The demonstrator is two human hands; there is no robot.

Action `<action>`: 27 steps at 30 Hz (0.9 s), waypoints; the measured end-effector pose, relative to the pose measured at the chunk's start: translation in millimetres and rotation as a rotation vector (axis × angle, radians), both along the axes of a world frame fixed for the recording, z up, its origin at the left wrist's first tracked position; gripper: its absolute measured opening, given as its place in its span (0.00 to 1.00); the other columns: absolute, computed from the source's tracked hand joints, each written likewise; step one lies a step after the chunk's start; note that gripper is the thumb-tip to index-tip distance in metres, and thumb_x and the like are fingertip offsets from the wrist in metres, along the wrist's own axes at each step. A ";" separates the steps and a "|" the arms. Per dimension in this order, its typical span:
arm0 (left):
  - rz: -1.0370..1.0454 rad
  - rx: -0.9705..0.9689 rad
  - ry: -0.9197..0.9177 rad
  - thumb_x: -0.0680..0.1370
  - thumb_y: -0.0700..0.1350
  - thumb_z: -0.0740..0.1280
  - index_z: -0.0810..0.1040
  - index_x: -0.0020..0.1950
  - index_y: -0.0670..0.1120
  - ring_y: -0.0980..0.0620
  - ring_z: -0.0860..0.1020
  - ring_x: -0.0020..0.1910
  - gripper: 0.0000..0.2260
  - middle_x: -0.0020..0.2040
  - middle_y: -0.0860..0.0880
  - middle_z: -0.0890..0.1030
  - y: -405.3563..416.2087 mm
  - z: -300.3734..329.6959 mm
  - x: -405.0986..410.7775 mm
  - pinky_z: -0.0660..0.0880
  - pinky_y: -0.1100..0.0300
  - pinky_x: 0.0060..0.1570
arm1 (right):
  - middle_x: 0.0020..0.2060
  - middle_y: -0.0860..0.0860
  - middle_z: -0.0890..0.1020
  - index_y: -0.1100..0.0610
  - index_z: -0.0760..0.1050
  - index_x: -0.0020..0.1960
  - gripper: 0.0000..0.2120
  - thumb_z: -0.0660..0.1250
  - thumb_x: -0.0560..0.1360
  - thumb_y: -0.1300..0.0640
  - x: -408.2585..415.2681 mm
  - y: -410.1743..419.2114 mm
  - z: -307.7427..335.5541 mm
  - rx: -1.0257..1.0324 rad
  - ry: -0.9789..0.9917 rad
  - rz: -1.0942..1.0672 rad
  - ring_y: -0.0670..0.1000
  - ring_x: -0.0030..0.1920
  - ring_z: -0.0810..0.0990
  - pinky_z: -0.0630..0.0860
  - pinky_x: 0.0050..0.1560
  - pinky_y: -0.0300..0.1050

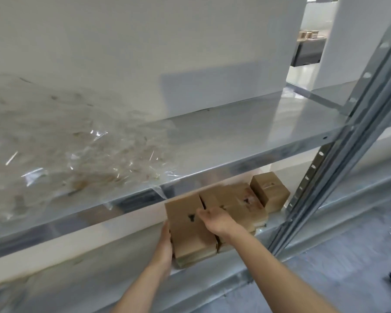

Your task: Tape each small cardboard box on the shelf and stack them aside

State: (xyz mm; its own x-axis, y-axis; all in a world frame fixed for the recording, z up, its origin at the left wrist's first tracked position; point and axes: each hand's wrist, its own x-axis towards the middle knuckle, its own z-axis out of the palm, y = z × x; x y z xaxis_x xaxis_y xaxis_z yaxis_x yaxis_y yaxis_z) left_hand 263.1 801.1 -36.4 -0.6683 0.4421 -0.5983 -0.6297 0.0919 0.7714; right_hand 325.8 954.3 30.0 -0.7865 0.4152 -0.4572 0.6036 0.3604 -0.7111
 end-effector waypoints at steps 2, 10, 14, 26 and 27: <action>-0.018 0.012 -0.004 0.75 0.73 0.59 0.83 0.57 0.55 0.34 0.82 0.56 0.27 0.53 0.44 0.86 -0.9 -8.6 -1.1 0.75 0.26 0.56 | 0.40 0.57 0.75 0.66 0.78 0.47 0.26 0.51 0.86 0.47 0.5 4.0 -4.2 0.013 0.007 0.035 0.54 0.44 0.73 0.65 0.43 0.47; 0.142 0.044 0.078 0.84 0.62 0.50 0.66 0.78 0.55 0.47 0.63 0.78 0.24 0.79 0.53 0.65 -30.6 16.5 -19.8 0.61 0.42 0.74 | 0.57 0.46 0.79 0.53 0.77 0.63 0.17 0.56 0.84 0.44 -1.3 6.2 -0.7 -0.164 0.292 -0.127 0.51 0.59 0.78 0.70 0.55 0.43; 0.318 0.323 -0.054 0.82 0.62 0.51 0.75 0.71 0.53 0.44 0.67 0.75 0.24 0.73 0.48 0.74 -74.6 34.0 -34.4 0.58 0.39 0.75 | 0.57 0.47 0.84 0.46 0.80 0.59 0.22 0.63 0.75 0.33 -25.0 -25.7 4.7 -0.561 0.330 -0.197 0.51 0.58 0.81 0.72 0.66 0.55; 0.671 0.493 0.153 0.80 0.64 0.53 0.75 0.71 0.53 0.43 0.73 0.71 0.26 0.69 0.47 0.78 -328.9 84.6 -1.4 0.64 0.42 0.71 | 0.63 0.51 0.81 0.50 0.78 0.63 0.19 0.53 0.84 0.44 -79.0 -264.8 37.7 -0.817 0.314 0.214 0.52 0.62 0.79 0.75 0.58 0.49; 0.707 0.488 0.171 0.80 0.64 0.52 0.75 0.72 0.54 0.44 0.72 0.71 0.26 0.70 0.47 0.78 -360.1 86.8 7.5 0.63 0.43 0.71 | 0.64 0.51 0.81 0.51 0.78 0.63 0.20 0.53 0.84 0.44 -78.9 -298.2 39.0 -0.837 0.305 0.243 0.53 0.63 0.79 0.74 0.60 0.50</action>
